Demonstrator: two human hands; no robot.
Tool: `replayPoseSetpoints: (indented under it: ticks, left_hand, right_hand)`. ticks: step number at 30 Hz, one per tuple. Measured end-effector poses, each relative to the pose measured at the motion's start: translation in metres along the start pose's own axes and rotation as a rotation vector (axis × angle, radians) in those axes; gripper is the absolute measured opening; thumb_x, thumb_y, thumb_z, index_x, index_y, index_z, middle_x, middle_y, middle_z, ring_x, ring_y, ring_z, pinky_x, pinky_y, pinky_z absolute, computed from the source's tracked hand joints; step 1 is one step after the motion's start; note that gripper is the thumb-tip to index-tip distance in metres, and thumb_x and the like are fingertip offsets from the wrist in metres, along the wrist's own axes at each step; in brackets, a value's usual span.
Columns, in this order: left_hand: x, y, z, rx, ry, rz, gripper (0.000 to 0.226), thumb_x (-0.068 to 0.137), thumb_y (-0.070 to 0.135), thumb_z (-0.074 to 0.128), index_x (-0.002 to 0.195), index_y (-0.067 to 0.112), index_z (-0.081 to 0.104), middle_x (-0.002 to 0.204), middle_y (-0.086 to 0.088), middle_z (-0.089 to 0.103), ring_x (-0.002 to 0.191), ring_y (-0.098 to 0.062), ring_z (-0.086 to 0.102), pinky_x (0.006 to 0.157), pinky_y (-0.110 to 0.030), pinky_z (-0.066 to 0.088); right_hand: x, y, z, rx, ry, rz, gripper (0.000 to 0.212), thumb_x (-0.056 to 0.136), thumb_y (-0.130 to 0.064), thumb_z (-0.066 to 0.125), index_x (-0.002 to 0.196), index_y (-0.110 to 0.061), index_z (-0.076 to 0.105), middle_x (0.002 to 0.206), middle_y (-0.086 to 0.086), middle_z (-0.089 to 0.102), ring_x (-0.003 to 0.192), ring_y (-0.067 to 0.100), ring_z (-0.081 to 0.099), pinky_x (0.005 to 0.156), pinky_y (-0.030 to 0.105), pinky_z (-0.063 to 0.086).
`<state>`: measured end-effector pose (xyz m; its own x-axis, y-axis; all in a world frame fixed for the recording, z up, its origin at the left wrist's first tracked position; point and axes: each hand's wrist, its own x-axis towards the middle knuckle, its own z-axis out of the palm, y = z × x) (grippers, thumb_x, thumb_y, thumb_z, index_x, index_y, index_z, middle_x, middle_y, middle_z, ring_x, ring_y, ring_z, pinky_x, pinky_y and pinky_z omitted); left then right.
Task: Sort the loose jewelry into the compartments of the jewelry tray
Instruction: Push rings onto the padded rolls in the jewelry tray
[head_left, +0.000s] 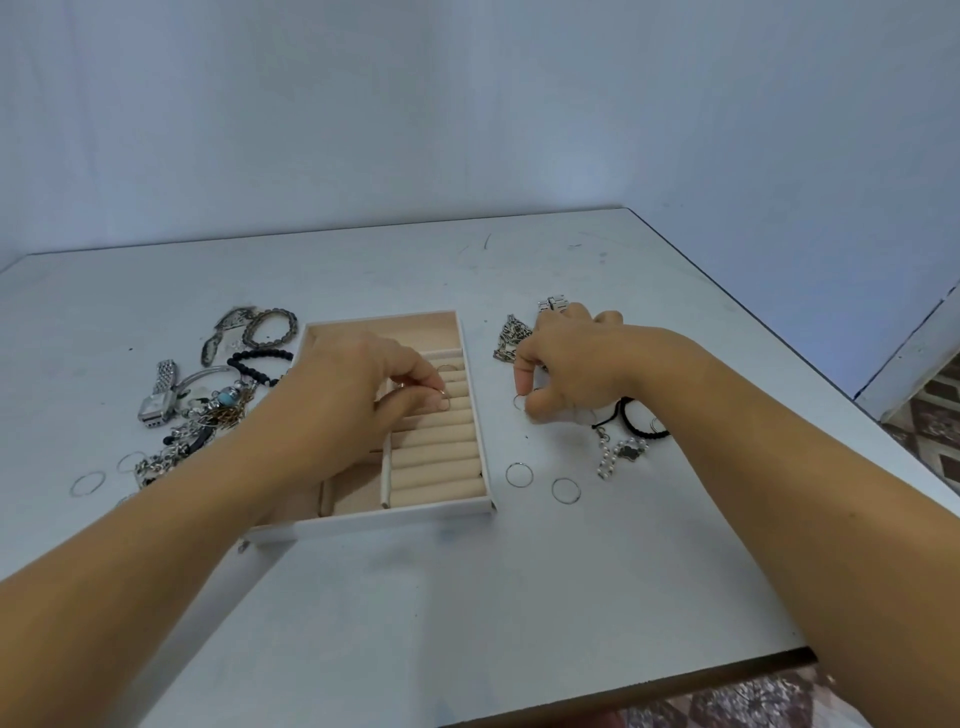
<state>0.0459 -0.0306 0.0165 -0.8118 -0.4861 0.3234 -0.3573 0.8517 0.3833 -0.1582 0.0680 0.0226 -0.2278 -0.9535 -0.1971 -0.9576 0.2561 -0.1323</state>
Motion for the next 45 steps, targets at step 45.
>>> replayPoseSetpoints:
  ticks: [45]
  left_hand:
    - [-0.020,-0.028,0.004,-0.082,0.206,-0.073,0.014,0.081,0.035,0.068,0.094,0.032,0.073,0.077,0.027,0.060,0.080,0.015,0.056,0.070,0.001,0.037]
  right_hand:
    - [-0.004,-0.015,0.021,0.458,0.533,-0.234,0.009,0.087,-0.017,0.065,0.093,-0.021,0.069,0.081,-0.021,0.063,0.077,-0.009,0.058,0.069,0.007,0.043]
